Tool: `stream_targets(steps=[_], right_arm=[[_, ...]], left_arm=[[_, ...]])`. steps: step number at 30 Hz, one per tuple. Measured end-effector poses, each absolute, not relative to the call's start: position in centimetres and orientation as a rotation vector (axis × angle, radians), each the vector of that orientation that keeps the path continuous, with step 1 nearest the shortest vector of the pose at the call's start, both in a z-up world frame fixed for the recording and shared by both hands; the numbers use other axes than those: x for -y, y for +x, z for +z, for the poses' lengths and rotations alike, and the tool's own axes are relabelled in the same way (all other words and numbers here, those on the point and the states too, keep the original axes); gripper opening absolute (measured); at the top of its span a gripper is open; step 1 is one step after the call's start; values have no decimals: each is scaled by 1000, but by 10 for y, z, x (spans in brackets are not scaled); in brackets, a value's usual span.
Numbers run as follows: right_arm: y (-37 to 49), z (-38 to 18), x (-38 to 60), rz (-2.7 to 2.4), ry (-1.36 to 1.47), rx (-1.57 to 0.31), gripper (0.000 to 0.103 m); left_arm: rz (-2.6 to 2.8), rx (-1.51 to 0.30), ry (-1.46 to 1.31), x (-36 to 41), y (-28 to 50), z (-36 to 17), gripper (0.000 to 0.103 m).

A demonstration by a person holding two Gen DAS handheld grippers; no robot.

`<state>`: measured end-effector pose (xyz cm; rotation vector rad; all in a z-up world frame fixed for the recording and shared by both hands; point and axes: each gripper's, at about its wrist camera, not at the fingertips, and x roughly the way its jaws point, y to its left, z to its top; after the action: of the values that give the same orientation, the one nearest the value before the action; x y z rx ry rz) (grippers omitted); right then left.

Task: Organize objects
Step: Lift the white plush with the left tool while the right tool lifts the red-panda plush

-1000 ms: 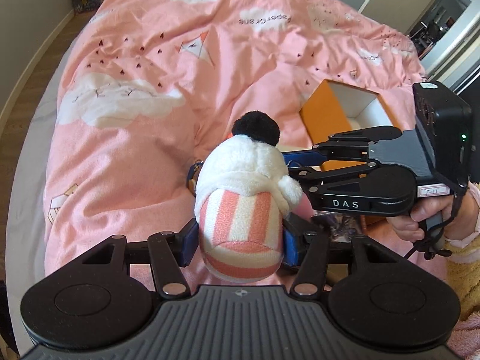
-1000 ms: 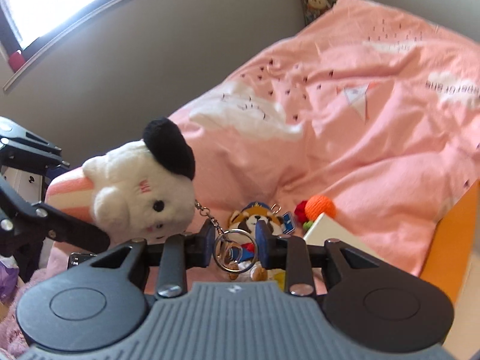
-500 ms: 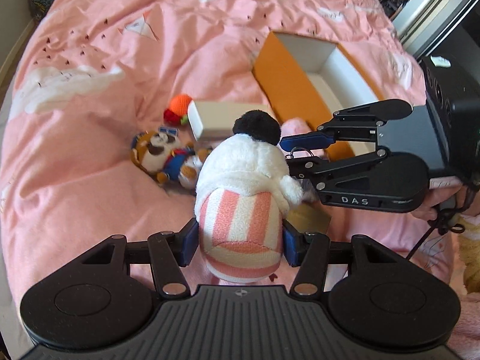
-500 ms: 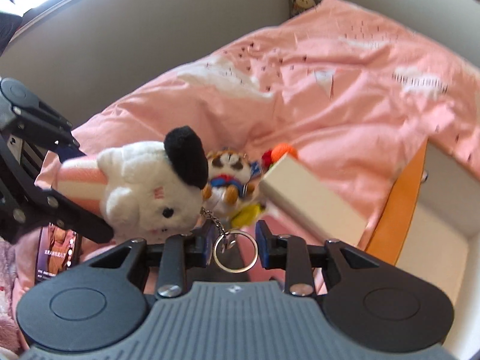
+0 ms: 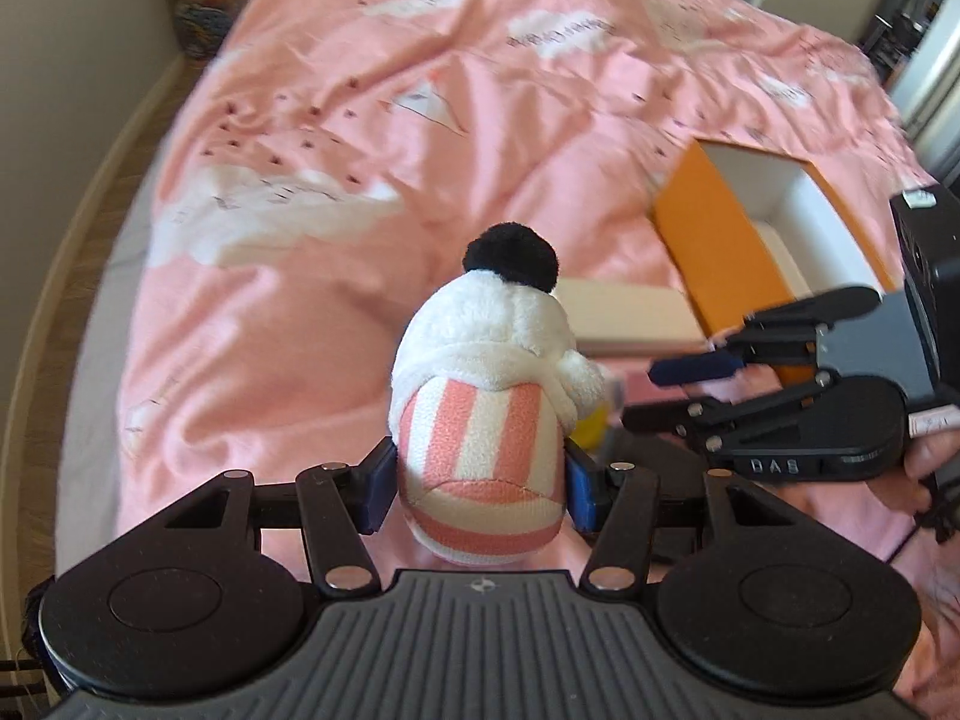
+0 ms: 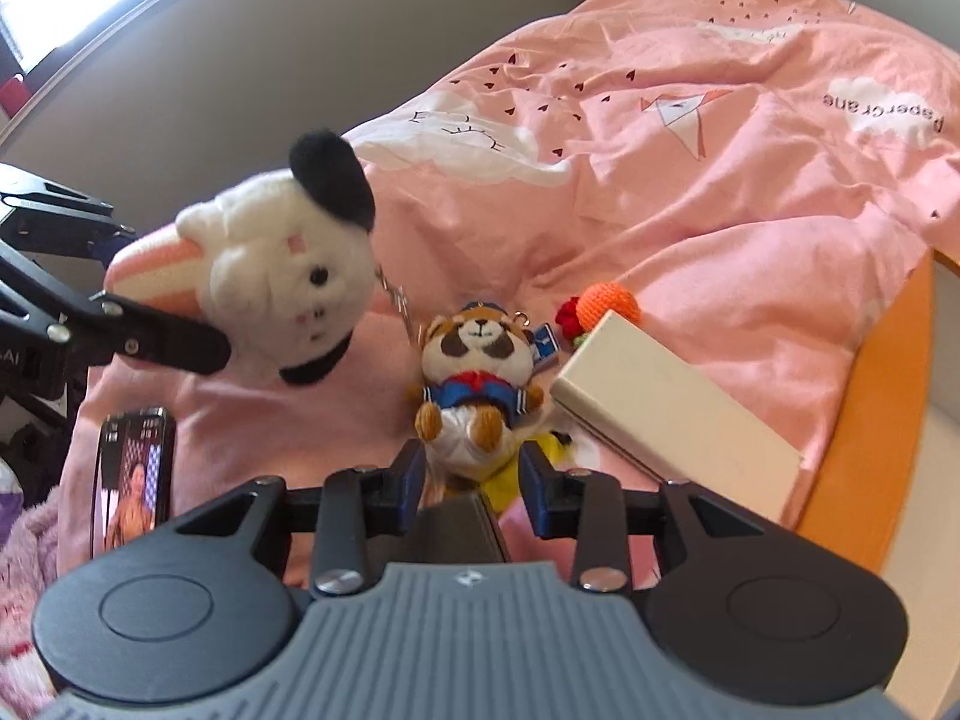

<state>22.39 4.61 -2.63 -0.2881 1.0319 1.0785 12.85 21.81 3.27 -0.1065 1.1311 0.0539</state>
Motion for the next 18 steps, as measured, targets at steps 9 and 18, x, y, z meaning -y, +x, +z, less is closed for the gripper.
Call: stream_targets(steps=[9, 18], right_arm=[[245, -64, -105, 1079, -357, -1135, 39], [249, -98, -134, 1037, -441, -1209, 52]], left_arm=[[116, -1176, -248, -260, 146, -5, 63], [105, -1213, -333, -279, 151, -32, 63]])
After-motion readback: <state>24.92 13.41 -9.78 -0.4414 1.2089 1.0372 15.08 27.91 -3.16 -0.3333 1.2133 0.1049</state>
